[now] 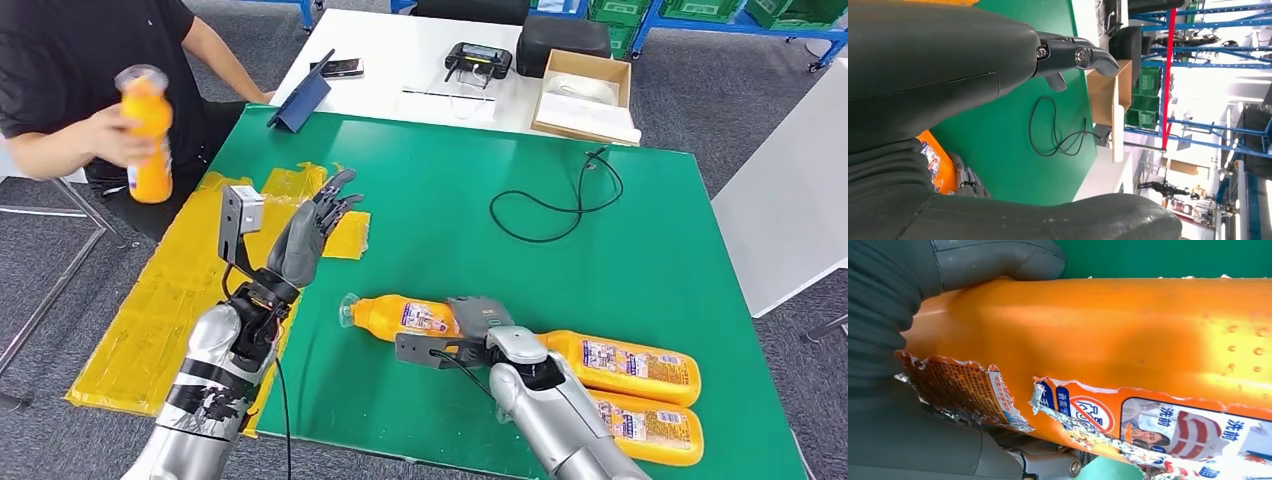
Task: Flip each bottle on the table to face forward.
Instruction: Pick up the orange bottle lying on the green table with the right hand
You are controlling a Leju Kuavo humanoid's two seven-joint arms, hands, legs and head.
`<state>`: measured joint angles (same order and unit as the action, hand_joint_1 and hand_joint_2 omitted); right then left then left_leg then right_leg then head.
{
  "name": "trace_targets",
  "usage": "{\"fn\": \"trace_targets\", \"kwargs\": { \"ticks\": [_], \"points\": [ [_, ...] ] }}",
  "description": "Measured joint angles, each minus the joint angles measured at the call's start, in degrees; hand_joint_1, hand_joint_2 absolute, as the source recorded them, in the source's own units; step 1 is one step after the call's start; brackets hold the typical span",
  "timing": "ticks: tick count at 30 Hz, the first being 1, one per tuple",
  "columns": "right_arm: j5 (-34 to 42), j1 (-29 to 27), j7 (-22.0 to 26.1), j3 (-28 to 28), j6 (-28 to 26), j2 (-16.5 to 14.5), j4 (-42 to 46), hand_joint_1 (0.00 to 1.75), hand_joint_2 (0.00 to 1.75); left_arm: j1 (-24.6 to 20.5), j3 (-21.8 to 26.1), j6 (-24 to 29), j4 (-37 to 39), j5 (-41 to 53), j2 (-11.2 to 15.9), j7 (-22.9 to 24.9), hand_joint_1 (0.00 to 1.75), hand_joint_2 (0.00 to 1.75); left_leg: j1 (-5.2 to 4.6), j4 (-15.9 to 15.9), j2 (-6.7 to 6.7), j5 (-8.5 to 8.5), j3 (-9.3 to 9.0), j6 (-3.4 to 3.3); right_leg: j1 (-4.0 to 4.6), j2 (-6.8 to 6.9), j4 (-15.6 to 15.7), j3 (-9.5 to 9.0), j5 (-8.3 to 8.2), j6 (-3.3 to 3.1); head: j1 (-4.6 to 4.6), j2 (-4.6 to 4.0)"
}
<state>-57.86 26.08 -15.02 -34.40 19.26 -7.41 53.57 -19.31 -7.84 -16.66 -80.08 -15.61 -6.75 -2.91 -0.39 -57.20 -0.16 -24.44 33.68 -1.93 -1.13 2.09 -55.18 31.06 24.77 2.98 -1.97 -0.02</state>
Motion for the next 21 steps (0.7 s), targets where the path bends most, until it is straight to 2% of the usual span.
{"fn": "trace_targets", "kwargs": {
  "ticks": [3,5,7,9,11,15,18,21],
  "points": [
    [0.18,0.04,0.11,0.29,-0.39,-0.07,-0.29,1.75,1.75,-0.07,-0.05,0.04,0.25,-0.02,-0.04,-0.04,0.00,0.00,0.01,0.00,0.00,0.02,-0.05,0.02,0.01,0.00,-0.01,-0.05,-0.07,-0.11,0.00,0.00],
    [1.22,-0.61,1.25,1.12,-3.77,-0.43,-0.02,1.75,1.75,0.03,0.04,0.88,0.29,0.10,-0.10,-0.45,0.00,0.00,0.02,0.00,0.00,0.04,-0.05,0.04,0.02,0.00,-0.02,-0.08,-0.08,-0.13,0.02,-0.01],
    [3.36,-4.25,5.21,3.72,-12.09,-1.55,3.08,1.75,1.75,1.54,0.90,3.54,-1.12,1.06,-0.67,-1.13,0.00,0.00,0.03,0.01,0.01,0.03,0.00,0.05,0.03,0.01,-0.04,-0.08,-0.08,-0.13,0.04,-0.01],
    [5.29,-10.23,9.92,7.48,-19.00,-3.32,10.03,1.75,1.75,4.85,2.98,5.84,-4.27,2.71,-1.88,-1.48,0.00,0.00,0.02,0.01,0.01,0.02,0.18,0.06,0.03,0.01,-0.04,0.10,-0.08,-0.13,-0.01,-0.01],
    [6.09,-14.90,12.10,10.53,-20.23,-4.84,16.94,1.75,1.75,8.03,5.14,6.17,-7.17,3.85,-3.08,-1.51,0.00,0.00,0.02,0.01,0.05,0.01,0.40,0.07,0.03,0.07,-0.04,0.35,-0.05,-0.15,-0.03,-0.01],
    [9.09,-19.54,15.32,14.90,-20.12,-6.45,24.60,1.75,1.75,10.87,7.80,5.97,-10.47,4.54,-4.95,-2.01,0.00,1.75,0.02,0.01,0.12,0.04,0.66,0.04,0.02,0.17,-0.04,0.57,-0.06,-0.16,0.03,-0.01],
    [14.70,-21.73,20.24,17.99,-20.26,-8.10,31.08,1.75,1.75,11.34,9.55,6.13,-13.36,5.35,-6.87,-2.16,0.00,1.75,-0.02,0.00,0.09,0.13,0.76,-0.01,-0.01,0.15,-0.03,0.68,-0.15,-0.09,0.01,-0.01],
    [18.79,-23.13,21.90,20.08,-19.33,-9.32,38.18,1.75,1.75,11.33,10.57,6.13,-16.17,5.53,-8.36,-0.94,0.00,1.75,-0.04,0.00,0.12,0.18,0.77,-0.02,-0.03,0.17,-0.03,0.69,-0.17,-0.06,0.01,-0.01]
  ]
}}
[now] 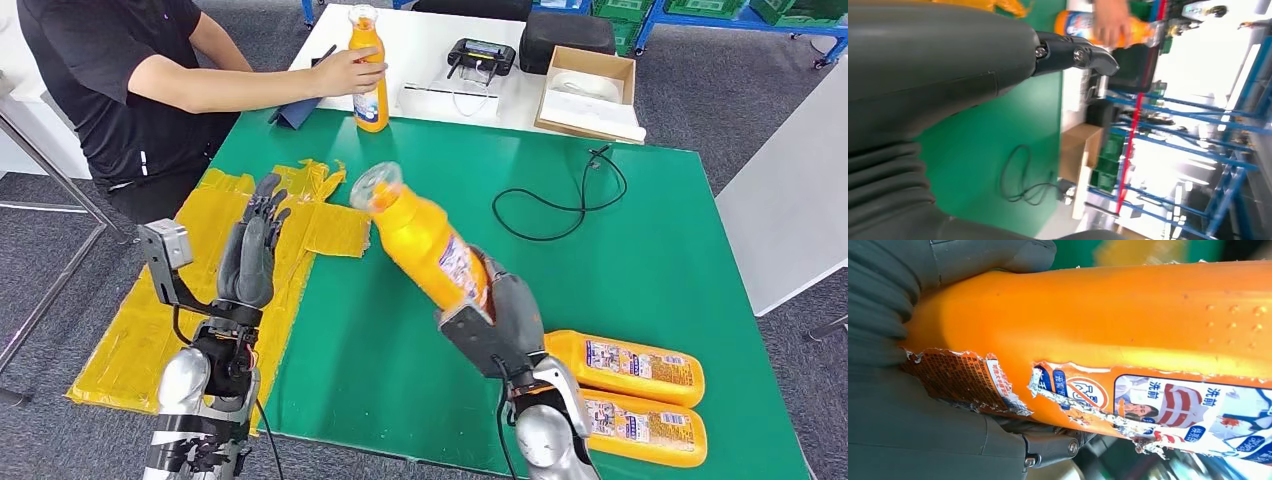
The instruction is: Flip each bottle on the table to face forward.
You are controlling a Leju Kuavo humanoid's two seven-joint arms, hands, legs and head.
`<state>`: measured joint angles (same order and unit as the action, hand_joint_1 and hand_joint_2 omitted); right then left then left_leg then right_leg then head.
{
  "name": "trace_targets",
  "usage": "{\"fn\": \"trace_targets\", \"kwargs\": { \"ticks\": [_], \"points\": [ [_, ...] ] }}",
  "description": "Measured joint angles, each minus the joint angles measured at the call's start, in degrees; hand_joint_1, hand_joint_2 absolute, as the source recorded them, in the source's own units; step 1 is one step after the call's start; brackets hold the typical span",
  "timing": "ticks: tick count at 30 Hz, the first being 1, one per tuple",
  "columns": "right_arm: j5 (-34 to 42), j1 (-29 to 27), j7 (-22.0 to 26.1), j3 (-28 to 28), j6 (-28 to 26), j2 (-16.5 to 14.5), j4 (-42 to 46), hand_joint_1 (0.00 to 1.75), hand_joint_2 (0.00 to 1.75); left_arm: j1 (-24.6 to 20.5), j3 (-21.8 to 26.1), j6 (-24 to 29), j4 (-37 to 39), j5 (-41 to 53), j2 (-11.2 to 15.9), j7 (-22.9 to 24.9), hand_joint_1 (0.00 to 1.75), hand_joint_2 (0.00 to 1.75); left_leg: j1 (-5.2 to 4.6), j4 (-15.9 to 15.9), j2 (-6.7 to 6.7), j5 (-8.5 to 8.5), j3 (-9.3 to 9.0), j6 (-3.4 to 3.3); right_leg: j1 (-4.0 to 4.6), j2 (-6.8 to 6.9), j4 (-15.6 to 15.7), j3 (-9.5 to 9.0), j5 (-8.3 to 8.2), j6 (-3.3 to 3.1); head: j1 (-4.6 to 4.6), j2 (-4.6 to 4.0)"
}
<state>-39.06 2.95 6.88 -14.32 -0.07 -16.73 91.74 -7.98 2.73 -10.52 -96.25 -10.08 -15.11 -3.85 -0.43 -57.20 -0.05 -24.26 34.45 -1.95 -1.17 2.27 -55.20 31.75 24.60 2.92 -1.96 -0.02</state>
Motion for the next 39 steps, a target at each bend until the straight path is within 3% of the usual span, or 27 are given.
{"fn": "trace_targets", "kwargs": {
  "ticks": [5,12,23,30,39],
  "points": [
    [1.97,-3.23,3.81,1.06,-0.10,-0.82,7.82,1.75,1.75,0.61,0.25,-2.18,-1.64,-2.08,-1.33,0.33,0.00,1.75,-0.01,0.00,-0.03,0.00,0.00,0.00,0.00,-0.02,0.00,-0.01,-0.01,0.01,-0.02,0.00],
    [2.28,-5.11,4.63,0.89,-0.01,-1.05,11.27,1.75,1.75,2.05,-1.55,-5.19,-1.67,-7.18,-1.53,0.08,0.00,1.75,0.00,0.01,-0.03,0.00,0.00,0.00,0.01,-0.02,0.00,0.00,-0.01,0.01,-0.01,0.00],
    [5.78,-9.82,4.16,-3.80,-0.18,0.74,7.30,1.75,1.75,10.67,-11.29,-12.67,-1.04,-19.21,1.48,-3.17,0.00,1.75,0.00,0.02,-0.02,-0.02,0.16,0.01,0.01,-0.01,0.00,0.15,0.01,0.00,-0.02,0.00],
    [6.90,-9.89,2.99,-7.55,1.04,2.20,5.15,1.75,1.75,11.83,-16.60,-13.18,-1.04,-20.95,3.49,-2.86,0.00,1.75,0.00,0.02,-0.02,0.00,0.14,0.01,0.01,-0.01,0.00,0.13,0.01,0.00,-0.01,0.00],
    [5.86,-8.75,2.71,-13.75,2.15,3.71,2.90,1.75,1.75,11.82,-18.81,-12.71,-1.04,-19.95,4.86,-2.87,0.00,1.75,0.00,0.02,-0.02,0.00,0.15,0.02,0.01,-0.01,0.00,0.13,0.01,0.00,-0.02,0.00]
  ]
}}
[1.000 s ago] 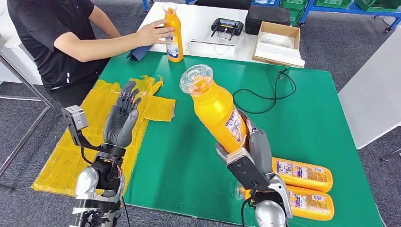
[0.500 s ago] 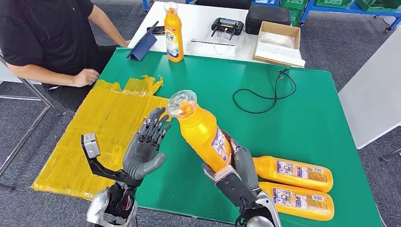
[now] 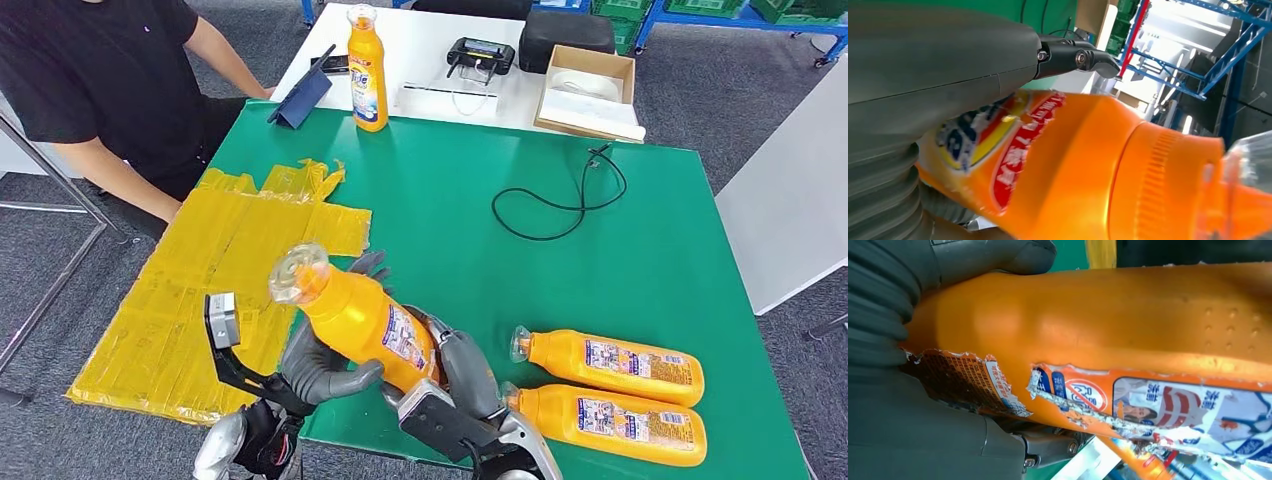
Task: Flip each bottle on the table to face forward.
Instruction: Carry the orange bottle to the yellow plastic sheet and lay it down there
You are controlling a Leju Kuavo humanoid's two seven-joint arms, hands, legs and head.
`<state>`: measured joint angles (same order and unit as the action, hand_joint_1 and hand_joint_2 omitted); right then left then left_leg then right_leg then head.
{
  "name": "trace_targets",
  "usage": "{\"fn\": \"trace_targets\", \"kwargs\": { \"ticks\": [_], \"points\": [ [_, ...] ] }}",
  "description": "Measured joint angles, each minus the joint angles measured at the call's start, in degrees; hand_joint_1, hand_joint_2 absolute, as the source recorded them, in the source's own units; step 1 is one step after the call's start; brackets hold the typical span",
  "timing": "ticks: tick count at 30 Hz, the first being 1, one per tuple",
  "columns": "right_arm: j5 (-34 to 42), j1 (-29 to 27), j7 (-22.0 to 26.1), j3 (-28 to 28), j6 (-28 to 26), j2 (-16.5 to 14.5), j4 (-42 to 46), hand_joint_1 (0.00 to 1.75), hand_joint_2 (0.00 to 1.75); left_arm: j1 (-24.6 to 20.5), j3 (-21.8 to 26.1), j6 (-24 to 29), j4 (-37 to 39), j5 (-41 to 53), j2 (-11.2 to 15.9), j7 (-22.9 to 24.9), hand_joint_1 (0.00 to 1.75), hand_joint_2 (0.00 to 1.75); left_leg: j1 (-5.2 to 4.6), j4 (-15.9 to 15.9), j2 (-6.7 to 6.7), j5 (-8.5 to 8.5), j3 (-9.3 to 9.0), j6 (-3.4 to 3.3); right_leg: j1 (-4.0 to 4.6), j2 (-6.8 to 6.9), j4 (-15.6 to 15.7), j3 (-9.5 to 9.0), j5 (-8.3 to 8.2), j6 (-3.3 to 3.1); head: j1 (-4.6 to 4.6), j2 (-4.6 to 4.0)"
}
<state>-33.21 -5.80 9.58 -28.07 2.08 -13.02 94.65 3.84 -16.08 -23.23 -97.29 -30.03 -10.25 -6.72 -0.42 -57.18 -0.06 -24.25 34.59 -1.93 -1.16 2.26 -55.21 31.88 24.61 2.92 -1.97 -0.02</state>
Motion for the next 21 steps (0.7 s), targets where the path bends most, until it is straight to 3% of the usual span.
{"fn": "trace_targets", "kwargs": {
  "ticks": [10,14,21],
  "points": [
    [-1.17,1.97,0.34,-4.03,-0.07,1.28,-1.86,1.75,1.75,-0.36,-0.57,0.49,-0.18,2.51,0.32,-1.03,0.00,1.75,0.00,0.00,-0.01,0.01,0.00,-0.01,0.00,0.00,0.00,0.01,-0.01,0.00,0.01,0.00],
    [-2.14,5.02,-0.01,-6.48,-0.16,1.99,-1.92,1.75,1.75,-1.65,-1.04,1.38,-1.53,3.67,0.50,-0.41,1.70,1.75,0.00,0.00,-0.02,0.03,-0.06,-0.01,0.00,-0.01,0.00,-0.02,-0.02,0.00,0.01,0.00],
    [-1.64,6.89,-0.79,-8.28,-0.28,3.11,-1.91,1.75,1.75,-1.91,-1.29,1.58,-2.38,3.74,1.04,-0.57,1.75,1.75,0.00,0.00,-0.02,0.04,-0.05,0.01,0.00,-0.01,0.00,-0.01,-0.01,0.00,0.01,0.00]
  ]
}}
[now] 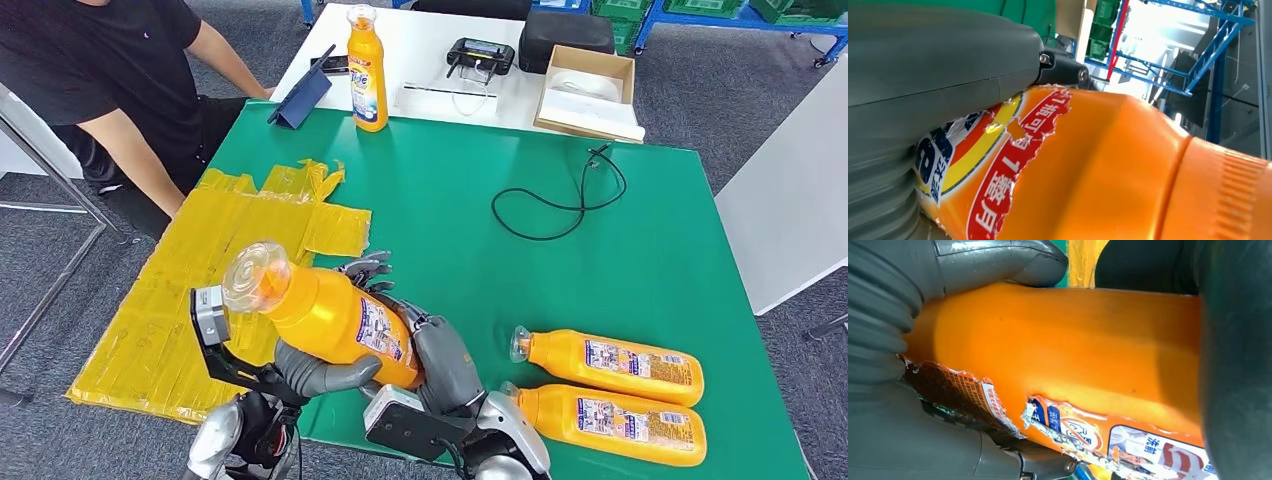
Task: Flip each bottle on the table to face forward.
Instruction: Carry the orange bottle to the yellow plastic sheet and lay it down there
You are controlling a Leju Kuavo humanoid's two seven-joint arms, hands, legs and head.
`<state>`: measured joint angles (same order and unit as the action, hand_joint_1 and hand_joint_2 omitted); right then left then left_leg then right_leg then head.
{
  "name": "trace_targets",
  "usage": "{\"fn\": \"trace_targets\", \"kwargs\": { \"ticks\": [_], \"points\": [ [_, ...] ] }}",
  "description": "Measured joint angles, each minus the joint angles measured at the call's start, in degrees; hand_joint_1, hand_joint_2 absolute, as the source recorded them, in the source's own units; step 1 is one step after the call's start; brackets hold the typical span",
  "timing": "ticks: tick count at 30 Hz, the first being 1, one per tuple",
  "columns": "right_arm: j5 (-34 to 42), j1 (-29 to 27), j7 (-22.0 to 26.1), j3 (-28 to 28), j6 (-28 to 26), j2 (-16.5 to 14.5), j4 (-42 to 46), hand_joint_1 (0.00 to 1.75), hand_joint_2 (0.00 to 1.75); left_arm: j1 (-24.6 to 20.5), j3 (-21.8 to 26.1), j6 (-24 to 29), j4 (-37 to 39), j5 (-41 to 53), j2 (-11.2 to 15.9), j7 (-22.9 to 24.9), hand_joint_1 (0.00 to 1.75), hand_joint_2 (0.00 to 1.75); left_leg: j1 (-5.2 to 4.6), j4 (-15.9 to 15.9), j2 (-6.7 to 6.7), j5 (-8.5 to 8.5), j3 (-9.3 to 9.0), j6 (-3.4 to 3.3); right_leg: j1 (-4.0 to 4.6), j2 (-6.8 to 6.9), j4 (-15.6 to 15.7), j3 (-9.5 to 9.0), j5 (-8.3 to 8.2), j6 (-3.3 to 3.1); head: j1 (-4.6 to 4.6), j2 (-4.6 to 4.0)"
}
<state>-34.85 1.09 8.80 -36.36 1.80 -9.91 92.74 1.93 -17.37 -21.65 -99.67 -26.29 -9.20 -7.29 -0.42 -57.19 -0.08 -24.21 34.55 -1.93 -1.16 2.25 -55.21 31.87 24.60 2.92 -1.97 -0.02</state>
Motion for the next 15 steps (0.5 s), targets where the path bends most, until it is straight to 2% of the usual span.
{"fn": "trace_targets", "kwargs": {
  "ticks": [12,15],
  "points": [
    [2.16,-2.00,0.39,-0.34,-0.37,0.84,-1.67,1.75,1.75,1.96,0.12,-0.15,1.53,-0.51,0.07,-1.63,1.75,1.75,0.00,0.00,0.00,-0.01,0.05,0.00,0.00,0.00,0.01,0.06,0.01,0.00,-0.01,0.00],
    [1.82,-2.24,0.26,-0.32,-0.82,0.86,-1.87,0.99,1.75,2.03,0.17,-0.07,1.78,0.62,0.06,-1.82,1.75,1.75,0.00,0.00,-0.01,-0.01,0.04,0.00,0.00,0.00,0.00,0.06,0.01,0.00,0.00,0.00]
  ]
}}
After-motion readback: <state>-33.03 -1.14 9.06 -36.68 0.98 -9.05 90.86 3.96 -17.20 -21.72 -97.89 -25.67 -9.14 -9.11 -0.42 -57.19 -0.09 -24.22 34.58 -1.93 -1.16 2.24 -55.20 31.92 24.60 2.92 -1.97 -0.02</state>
